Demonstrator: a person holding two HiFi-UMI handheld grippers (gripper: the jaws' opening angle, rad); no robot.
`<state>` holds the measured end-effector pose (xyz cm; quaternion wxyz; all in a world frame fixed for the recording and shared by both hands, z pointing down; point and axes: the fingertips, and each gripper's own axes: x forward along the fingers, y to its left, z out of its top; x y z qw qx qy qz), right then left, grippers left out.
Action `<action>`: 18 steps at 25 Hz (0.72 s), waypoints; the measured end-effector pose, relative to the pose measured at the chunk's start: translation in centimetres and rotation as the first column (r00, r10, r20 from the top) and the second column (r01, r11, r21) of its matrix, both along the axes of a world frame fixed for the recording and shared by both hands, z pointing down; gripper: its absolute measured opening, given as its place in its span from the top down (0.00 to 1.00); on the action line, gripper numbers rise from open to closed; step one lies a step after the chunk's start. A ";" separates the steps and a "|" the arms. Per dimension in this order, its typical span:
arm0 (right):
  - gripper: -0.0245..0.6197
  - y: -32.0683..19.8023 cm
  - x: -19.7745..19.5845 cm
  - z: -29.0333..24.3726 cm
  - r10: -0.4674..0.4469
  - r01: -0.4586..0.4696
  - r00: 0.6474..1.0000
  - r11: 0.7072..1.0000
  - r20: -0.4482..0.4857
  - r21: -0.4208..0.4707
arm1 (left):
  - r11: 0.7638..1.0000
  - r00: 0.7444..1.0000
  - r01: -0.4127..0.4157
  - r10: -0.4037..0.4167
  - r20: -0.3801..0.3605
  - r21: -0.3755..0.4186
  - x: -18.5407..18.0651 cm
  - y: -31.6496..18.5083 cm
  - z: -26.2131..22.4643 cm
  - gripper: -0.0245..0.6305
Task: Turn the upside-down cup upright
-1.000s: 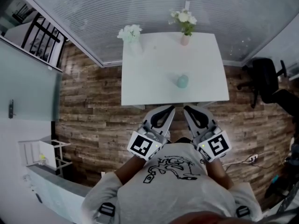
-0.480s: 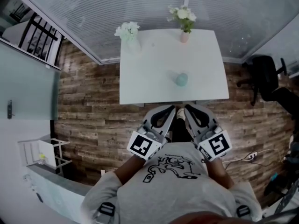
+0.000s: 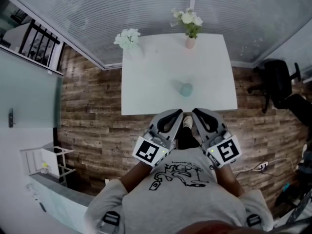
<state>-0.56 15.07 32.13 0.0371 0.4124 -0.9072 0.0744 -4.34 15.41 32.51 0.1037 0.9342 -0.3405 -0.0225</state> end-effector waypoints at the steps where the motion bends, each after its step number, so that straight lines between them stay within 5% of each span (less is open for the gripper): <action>1: 0.90 -0.6 0.3 0.1 0.001 -0.001 1.000 1.000 -0.001 -0.001 | 1.000 1.000 0.000 0.000 0.000 -0.001 0.3 -0.6 0.0 0.96; 18: 0.90 -10.0 4.6 -0.9 -0.033 0.032 0.999 0.999 0.007 0.028 | 0.999 1.000 0.023 -0.024 0.015 0.033 4.8 -10.1 -1.4 0.96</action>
